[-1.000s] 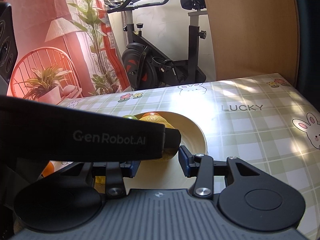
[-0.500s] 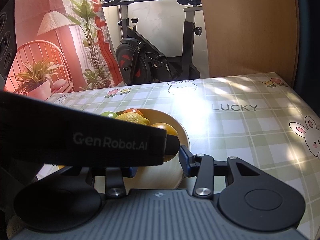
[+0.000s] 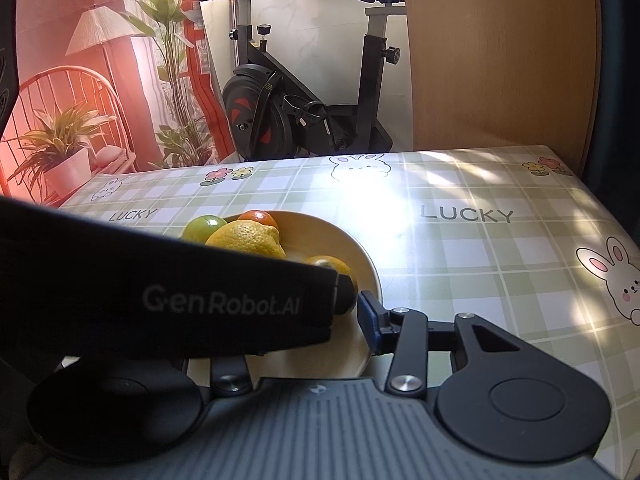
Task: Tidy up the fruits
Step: 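Withdraw the left tool and move it to the bright small orange, then close the left tool around the bright small orange, then carry the small orange with the left tool over the plate and lower it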
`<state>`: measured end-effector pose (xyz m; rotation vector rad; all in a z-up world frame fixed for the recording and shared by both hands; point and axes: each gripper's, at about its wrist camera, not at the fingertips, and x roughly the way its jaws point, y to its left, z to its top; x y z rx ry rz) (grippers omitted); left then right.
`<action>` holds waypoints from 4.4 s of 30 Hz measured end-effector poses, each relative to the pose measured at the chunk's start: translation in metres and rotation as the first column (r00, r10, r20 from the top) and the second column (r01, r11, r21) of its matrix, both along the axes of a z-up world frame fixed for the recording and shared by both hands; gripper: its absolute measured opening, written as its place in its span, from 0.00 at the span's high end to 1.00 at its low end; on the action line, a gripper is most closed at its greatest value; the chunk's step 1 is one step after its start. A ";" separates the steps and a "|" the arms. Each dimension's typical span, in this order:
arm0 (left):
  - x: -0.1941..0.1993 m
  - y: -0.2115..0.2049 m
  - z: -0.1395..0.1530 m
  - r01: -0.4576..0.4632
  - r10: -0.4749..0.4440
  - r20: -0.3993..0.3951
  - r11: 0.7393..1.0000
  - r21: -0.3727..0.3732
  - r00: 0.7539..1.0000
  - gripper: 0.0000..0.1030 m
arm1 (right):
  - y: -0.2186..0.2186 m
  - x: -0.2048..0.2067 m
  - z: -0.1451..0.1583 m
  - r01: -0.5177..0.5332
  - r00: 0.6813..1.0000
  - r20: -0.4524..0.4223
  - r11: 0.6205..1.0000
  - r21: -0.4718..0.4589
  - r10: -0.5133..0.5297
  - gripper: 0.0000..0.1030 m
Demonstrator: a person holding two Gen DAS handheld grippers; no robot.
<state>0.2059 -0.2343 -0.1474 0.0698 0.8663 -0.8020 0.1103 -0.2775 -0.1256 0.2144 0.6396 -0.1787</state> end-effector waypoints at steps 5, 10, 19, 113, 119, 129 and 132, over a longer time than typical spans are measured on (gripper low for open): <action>-0.006 0.007 0.008 0.004 -0.004 0.024 1.000 -0.006 1.000 0.57 | 0.002 -0.002 0.005 0.001 1.000 0.000 1.000 -0.003 -0.001 0.56; -0.012 0.019 0.020 0.005 -0.005 0.067 1.000 0.001 0.998 0.56 | 0.005 -0.008 0.011 0.001 1.000 0.008 1.000 0.016 -0.001 0.56; -0.019 0.059 0.040 -0.051 0.046 0.191 0.998 0.023 0.981 0.54 | 0.013 -0.011 0.021 -0.021 1.000 0.004 0.998 0.066 0.021 0.55; 0.003 0.239 -0.016 -0.238 0.236 -0.049 0.970 -0.044 0.971 0.65 | 0.223 0.059 -0.024 -0.405 0.910 -0.080 0.914 0.030 0.406 0.56; -0.005 0.220 -0.008 -0.199 0.198 -0.025 0.980 -0.026 0.980 0.65 | 0.212 0.045 -0.019 -0.373 0.925 -0.061 0.927 0.037 0.375 0.56; -0.014 0.178 0.011 -0.131 0.131 0.024 0.991 -0.012 0.991 0.65 | 0.184 0.020 -0.003 -0.313 0.950 -0.001 0.949 0.022 0.313 0.56; -0.021 0.160 0.016 -0.099 0.100 0.040 0.995 -0.009 0.994 0.64 | 0.173 0.011 0.003 -0.283 0.959 0.019 0.959 0.017 0.283 0.56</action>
